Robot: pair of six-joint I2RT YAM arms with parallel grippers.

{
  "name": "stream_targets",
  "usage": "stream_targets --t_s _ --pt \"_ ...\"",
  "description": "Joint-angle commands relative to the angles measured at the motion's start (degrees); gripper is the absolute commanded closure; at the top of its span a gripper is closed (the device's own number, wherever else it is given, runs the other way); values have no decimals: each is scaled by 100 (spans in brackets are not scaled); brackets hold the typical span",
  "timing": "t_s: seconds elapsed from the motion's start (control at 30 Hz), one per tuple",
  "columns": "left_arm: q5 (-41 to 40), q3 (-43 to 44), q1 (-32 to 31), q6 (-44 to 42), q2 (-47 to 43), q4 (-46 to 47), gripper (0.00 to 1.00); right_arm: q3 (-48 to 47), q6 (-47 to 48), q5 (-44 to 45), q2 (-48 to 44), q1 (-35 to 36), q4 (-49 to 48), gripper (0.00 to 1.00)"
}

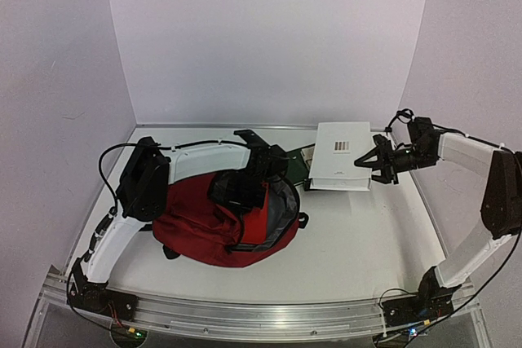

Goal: Pack the student bag
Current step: Place the book in the student bag.

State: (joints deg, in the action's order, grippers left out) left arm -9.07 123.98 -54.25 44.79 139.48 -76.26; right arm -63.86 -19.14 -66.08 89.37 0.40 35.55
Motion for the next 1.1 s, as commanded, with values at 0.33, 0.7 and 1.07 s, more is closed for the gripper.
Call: stream_targets --t_s 0.33,0.7,1.07 --pt "618 -177 368 247 -1707 624 100 890 -2484 371 -242 1506 -3789 100" --pt "882 -294 579 339 -2123 1248 100 1607 -3633 1316 651 2678 -6322 100" --pt "1105 -536 670 319 -2281 1433 100 1551 -4406 1010 1913 3656 -7234 100"
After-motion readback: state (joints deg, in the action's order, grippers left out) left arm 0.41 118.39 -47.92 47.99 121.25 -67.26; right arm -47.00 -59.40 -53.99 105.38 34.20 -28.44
